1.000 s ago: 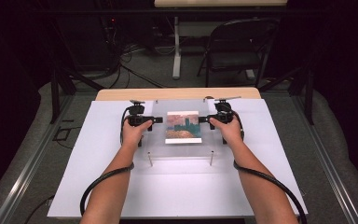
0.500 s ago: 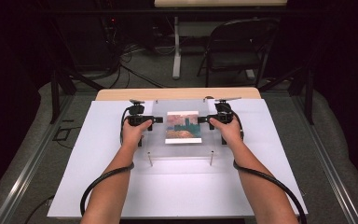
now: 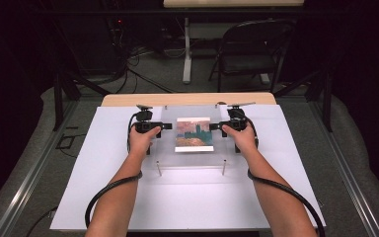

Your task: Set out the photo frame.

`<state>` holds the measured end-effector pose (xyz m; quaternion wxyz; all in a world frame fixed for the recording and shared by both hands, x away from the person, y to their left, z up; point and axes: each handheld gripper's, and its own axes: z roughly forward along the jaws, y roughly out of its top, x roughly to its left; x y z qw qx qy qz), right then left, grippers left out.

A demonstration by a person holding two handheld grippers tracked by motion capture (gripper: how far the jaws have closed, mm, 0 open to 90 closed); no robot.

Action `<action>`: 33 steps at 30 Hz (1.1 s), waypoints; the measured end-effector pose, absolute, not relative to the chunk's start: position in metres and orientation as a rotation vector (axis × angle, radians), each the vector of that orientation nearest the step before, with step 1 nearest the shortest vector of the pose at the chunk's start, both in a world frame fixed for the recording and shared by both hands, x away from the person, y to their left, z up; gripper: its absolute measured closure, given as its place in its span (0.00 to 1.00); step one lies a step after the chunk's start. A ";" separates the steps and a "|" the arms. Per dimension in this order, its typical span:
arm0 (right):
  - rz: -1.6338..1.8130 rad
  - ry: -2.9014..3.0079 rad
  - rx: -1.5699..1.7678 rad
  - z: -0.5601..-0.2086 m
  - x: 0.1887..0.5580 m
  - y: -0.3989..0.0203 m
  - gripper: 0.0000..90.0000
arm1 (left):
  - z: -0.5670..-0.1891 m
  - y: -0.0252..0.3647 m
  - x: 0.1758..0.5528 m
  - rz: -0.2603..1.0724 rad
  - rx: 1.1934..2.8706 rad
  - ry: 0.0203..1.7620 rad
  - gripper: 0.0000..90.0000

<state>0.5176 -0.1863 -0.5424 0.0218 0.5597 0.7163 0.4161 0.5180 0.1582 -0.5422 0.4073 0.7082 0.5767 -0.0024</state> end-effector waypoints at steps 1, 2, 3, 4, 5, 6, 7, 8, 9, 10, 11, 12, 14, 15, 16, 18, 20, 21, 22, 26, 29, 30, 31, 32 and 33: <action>1.289 2.220 1.734 -0.542 0.518 -0.186 0.32 | -0.542 0.158 0.518 -0.007 1.788 1.454 0.38; 1.287 2.221 1.734 -0.542 0.518 -0.186 0.32 | -0.541 0.159 0.518 -0.006 1.788 1.456 0.39; 1.285 2.220 1.731 -0.542 0.517 -0.186 0.32 | -0.541 0.159 0.518 -0.005 1.790 1.453 0.39; 1.291 2.213 1.730 -0.542 0.517 -0.185 0.32 | -0.541 0.159 0.518 -0.003 1.787 1.452 0.39; 1.292 2.211 1.725 -0.542 0.517 -0.185 0.32 | -0.540 0.159 0.517 -0.001 1.785 1.453 0.39; 1.285 2.215 1.727 -0.541 0.517 -0.186 0.33 | -0.540 0.159 0.517 -0.003 1.782 1.454 0.39; 1.286 2.216 1.724 -0.540 0.517 -0.186 0.33 | -0.540 0.160 0.517 -0.002 1.775 1.454 0.40; 1.288 2.218 1.721 -0.540 0.517 -0.186 0.34 | -0.540 0.161 0.517 -0.006 1.768 1.455 0.41; 1.296 2.213 1.724 -0.539 0.517 -0.187 0.35 | -0.539 0.161 0.517 -0.008 1.763 1.455 0.42; 1.298 2.214 1.724 -0.539 0.517 -0.188 0.35 | -0.539 0.162 0.517 -0.009 1.765 1.454 0.43; 1.294 2.218 1.723 -0.538 0.516 -0.188 0.36 | -0.538 0.161 0.516 -0.007 1.763 1.454 0.43; 1.301 2.216 1.721 -0.538 0.516 -0.189 0.36 | -0.537 0.161 0.516 -0.003 1.766 1.450 0.43; 1.304 2.215 1.716 -0.536 0.516 -0.189 0.36 | -0.536 0.162 0.516 0.000 1.763 1.449 0.44; 1.303 2.214 1.715 -0.535 0.515 -0.189 0.37 | -0.535 0.162 0.515 0.000 1.758 1.449 0.45; 1.307 2.208 1.709 -0.535 0.515 -0.189 0.37 | -0.534 0.163 0.514 0.001 1.756 1.449 0.45; 1.331 2.189 1.708 -0.535 0.513 -0.190 0.39 | -0.533 0.163 0.513 0.008 1.748 1.445 0.46; 1.342 2.179 1.702 -0.534 0.512 -0.190 0.40 | -0.532 0.164 0.512 0.011 1.747 1.442 0.47; 1.340 2.177 1.704 -0.533 0.511 -0.191 0.40 | -0.531 0.164 0.511 0.013 1.743 1.440 0.47; 1.350 2.161 1.710 -0.532 0.510 -0.191 0.41 | -0.529 0.164 0.510 0.012 1.742 1.442 0.47; 1.354 2.159 1.685 -0.527 0.507 -0.191 0.42 | -0.523 0.165 0.508 0.024 1.744 1.429 0.49; 1.360 2.169 1.656 -0.521 0.505 -0.193 0.44 | -0.517 0.167 0.504 0.031 1.733 1.414 0.52; 1.360 2.170 1.653 -0.518 0.503 -0.193 0.45 | -0.516 0.168 0.503 0.034 1.729 1.407 0.53; 1.356 2.174 1.638 -0.516 0.502 -0.193 0.45 | -0.513 0.168 0.502 0.037 1.732 1.402 0.53; 1.355 2.180 1.624 -0.514 0.501 -0.193 0.45 | -0.511 0.168 0.500 0.040 1.733 1.397 0.54; 1.345 2.185 1.614 -0.511 0.499 -0.193 0.45 | -0.508 0.169 0.499 0.046 1.738 1.389 0.54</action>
